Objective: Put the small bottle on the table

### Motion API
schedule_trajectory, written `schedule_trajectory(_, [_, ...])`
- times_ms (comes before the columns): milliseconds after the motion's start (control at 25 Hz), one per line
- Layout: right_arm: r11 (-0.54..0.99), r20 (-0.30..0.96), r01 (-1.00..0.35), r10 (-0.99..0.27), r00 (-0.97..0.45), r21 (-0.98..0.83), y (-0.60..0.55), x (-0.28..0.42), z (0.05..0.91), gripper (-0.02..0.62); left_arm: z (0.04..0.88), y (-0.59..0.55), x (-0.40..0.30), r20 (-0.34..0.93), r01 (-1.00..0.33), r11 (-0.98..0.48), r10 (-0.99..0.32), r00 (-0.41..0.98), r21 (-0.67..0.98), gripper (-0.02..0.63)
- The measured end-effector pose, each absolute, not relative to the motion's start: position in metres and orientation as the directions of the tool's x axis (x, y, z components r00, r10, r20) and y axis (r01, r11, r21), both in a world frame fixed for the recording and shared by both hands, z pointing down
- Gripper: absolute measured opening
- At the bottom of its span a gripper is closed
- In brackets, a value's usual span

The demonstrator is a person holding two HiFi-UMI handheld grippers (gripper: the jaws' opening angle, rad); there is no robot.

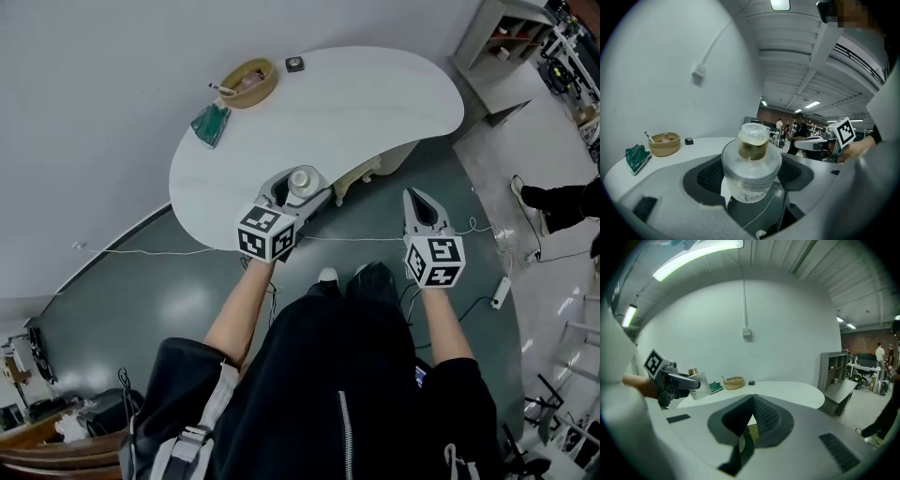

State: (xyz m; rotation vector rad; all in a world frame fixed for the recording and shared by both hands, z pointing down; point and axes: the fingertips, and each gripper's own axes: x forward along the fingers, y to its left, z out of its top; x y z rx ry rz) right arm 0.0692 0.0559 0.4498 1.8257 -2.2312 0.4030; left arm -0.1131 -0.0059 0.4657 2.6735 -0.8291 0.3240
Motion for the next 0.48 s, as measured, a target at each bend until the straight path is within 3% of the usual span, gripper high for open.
schedule_trajectory(480, [0.227,0.365,-0.968,-0.896,-0.252,-0.110,-0.056,0.126,0.477,0.003,0.489,-0.099,-0.052,0.346,-0.606,-0.759,-0.517,0.783,0.238,0.337])
